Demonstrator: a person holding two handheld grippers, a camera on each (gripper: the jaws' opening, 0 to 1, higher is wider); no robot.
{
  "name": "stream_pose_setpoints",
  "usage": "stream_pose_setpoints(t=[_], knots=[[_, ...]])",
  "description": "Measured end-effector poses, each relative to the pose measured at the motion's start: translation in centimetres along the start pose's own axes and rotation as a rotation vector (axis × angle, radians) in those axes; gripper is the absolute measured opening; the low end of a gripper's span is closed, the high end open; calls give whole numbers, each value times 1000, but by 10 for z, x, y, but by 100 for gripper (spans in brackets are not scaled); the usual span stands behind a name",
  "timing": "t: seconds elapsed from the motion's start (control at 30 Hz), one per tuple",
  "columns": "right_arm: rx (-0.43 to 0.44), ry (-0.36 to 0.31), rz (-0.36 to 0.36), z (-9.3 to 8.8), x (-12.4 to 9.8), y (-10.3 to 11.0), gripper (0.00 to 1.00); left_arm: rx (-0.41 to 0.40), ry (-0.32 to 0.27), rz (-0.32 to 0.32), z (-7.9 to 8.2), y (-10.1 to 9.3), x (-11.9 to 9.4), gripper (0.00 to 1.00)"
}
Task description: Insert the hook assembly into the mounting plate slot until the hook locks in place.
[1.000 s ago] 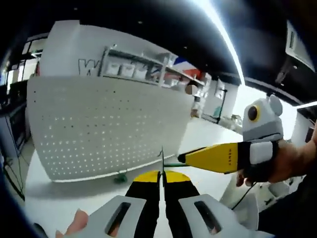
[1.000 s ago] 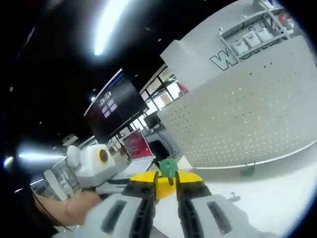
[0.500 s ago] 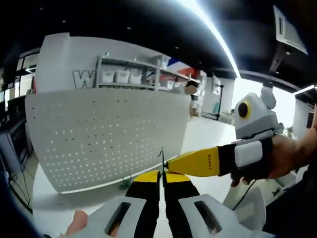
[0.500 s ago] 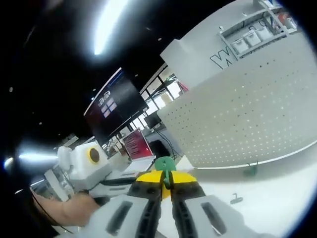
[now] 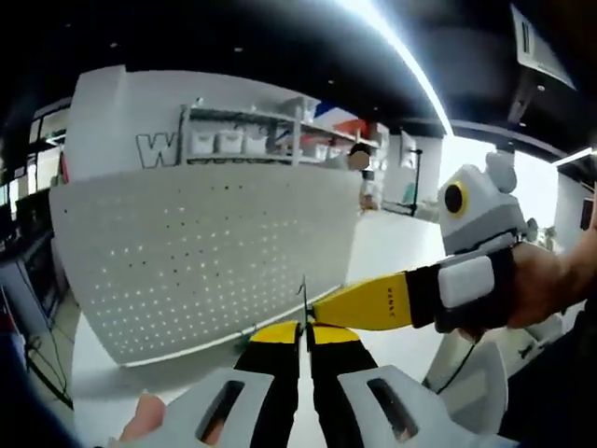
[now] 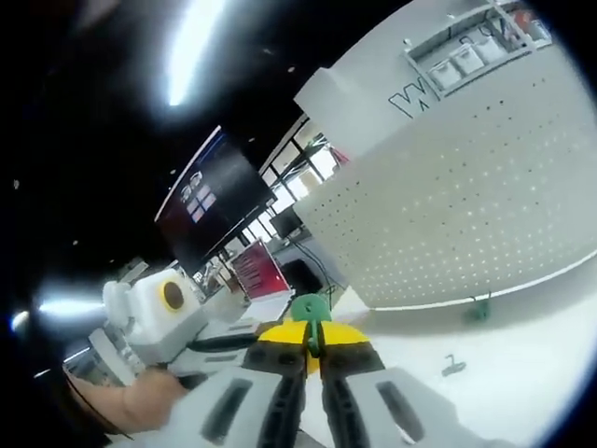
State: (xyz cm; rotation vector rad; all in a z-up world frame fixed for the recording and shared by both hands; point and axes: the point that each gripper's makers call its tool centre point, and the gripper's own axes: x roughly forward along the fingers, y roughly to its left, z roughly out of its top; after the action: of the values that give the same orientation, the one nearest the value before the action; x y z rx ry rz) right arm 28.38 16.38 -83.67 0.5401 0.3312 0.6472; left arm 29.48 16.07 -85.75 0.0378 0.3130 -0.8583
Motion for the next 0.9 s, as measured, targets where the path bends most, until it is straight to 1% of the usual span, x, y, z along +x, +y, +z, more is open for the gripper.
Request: stream_pose_setpoints(t=[0.07,0.27,0.4,0.43,0.5,0.53,0.57,0.6,0.63,0.7,0.8,0.9], knots=[[-12,-6,0,0,1,2,1,-18,-12,-3,1,1,-1,3],[-51,10,6,-4,8,6,0,-21,-5,-10,-2,7,-7,4],[-80,14,4,-6,12,9,0,-73,-14,-13,-4,12,-11,4],[-92,18,4,-6,13,10,0,-75,-16,-15,-5,13,-12,5],[-97,22,9,-7,16,11,0,-91,-10,-27,-7,12,-12,9],[-98,25,10,-8,16,12,0,-72,-9,-18,-8,13,-13,12],[-100,26,11,-8,17,12,0,-34,-21,1,-7,17,-13,18],[-106,28,11,-8,18,11,0,-39,-22,1,-8,16,-14,22],[-113,27,6,-8,19,11,0,-61,-26,-3,-9,17,-15,25],[-144,18,-1,-5,19,11,0,-112,-46,-14,-8,18,-17,28],[-185,12,-11,-3,20,11,0,-111,-39,-13,-11,20,-19,35],[-245,7,-17,-1,21,11,0,-107,-37,-7,-13,22,-21,46]])
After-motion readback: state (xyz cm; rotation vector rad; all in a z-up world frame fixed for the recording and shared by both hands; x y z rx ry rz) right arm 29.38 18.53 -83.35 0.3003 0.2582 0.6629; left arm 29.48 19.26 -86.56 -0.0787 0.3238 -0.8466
